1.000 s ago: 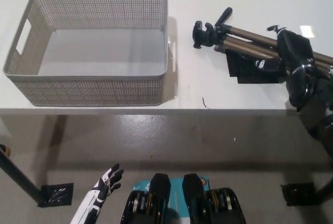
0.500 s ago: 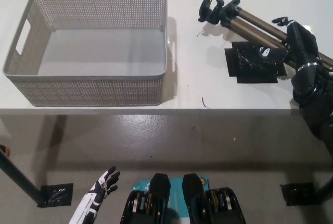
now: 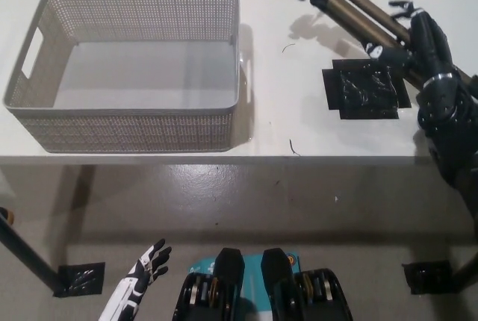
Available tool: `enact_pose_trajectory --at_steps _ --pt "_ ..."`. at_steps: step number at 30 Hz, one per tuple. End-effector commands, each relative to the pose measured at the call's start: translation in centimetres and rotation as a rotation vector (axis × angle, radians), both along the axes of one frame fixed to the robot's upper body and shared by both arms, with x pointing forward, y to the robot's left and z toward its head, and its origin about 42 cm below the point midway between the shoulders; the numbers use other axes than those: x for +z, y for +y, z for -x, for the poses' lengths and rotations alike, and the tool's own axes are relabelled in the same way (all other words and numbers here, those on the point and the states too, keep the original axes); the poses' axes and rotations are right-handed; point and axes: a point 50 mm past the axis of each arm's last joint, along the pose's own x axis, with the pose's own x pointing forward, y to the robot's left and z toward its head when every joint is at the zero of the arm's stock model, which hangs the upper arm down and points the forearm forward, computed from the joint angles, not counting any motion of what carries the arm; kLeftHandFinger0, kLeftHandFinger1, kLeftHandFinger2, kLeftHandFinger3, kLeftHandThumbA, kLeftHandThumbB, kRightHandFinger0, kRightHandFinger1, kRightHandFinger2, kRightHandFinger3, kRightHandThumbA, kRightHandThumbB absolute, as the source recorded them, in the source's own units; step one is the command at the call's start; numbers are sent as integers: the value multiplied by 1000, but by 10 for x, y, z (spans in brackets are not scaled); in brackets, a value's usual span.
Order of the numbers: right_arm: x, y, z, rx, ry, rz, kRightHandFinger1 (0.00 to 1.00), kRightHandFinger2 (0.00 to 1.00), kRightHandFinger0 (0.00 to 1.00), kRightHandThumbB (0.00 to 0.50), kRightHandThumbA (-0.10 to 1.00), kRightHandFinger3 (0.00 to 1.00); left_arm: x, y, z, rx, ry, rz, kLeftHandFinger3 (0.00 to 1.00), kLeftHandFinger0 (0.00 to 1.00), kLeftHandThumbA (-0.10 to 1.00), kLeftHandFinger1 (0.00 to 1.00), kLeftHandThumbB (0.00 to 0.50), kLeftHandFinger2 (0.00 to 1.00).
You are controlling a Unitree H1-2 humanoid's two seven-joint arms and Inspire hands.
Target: The robot uses its right hand to pick the tripod on the desk and places it into a rectangular container on the left.
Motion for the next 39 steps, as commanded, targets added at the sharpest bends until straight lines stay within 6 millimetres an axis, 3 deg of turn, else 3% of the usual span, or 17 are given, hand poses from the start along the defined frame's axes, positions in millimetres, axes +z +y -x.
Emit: enact_pose_trajectory --at_steps 1,2,5,8,11,16,18,19,23,25,29,32,35,36,38,39 --pt "114 22 -19 53 -262 -74 451 807 3 131 -100 874 4 3 3 8 -39 -4 1000 1000 1000 1000 265 1000" --pt "122 26 -19 68 -279 -83 462 798 32 128 -100 863 3 4 4 10 -40 -10 1000 1000 1000 1000 255 1000" --pt "146 36 -17 101 -321 -82 335 786 0 113 -100 911 1 3 6 10 -39 2 1000 1000 1000 1000 244 1000" --pt "166 51 -11 137 -362 -85 411 826 0 106 -100 1000 0 3 8 6 -26 2 1000 1000 1000 1000 258 1000" --pt "185 68 -5 180 -397 -79 499 855 5 99 -100 1000 -3 3 10 5 -28 -3 1000 1000 1000 1000 273 1000" --pt "214 97 8 232 -456 -58 459 812 0 111 -100 961 -3 2 11 -1 -21 -7 1000 1000 1000 1000 263 1000" --pt "221 113 15 265 -474 -27 440 799 0 134 -100 943 -3 4 12 -6 -13 -23 1000 1000 1000 1000 291 1000" --pt "224 122 19 290 -495 0 387 765 0 130 -100 877 -3 4 13 -13 -14 -27 1000 1000 1000 1000 295 1000" --pt "215 150 26 365 -561 96 254 692 0 150 -100 710 -4 4 14 -24 -5 -33 1000 1000 1000 1000 293 1000" --pt "207 160 27 395 -554 121 264 705 0 142 -100 724 -4 4 14 -30 -5 -35 1000 1000 1000 1000 292 1000" --pt "180 191 32 448 -508 249 281 741 0 160 -100 855 -4 3 13 -35 1 -41 1000 1000 1000 1000 324 1000" --pt "155 210 35 469 -486 367 275 759 0 174 -100 864 -3 3 12 -45 -1 -50 1000 1000 1000 1000 335 1000" --pt "124 223 36 511 -465 466 350 833 0 158 -100 905 -1 2 11 -51 -14 -68 1000 1000 1000 1000 313 1000" --pt "116 226 36 521 -456 510 351 837 0 165 -100 826 -1 2 10 -50 -13 -62 1000 1000 1000 1000 322 1000" --pt "108 227 36 521 -445 555 305 788 0 202 -100 503 0 1 9 -55 -11 -63 1000 1000 1000 1000 325 1000" --pt "104 228 36 521 -433 581 310 787 0 223 -100 461 -1 0 7 -60 -8 -62 1000 1000 1000 1000 327 1000"
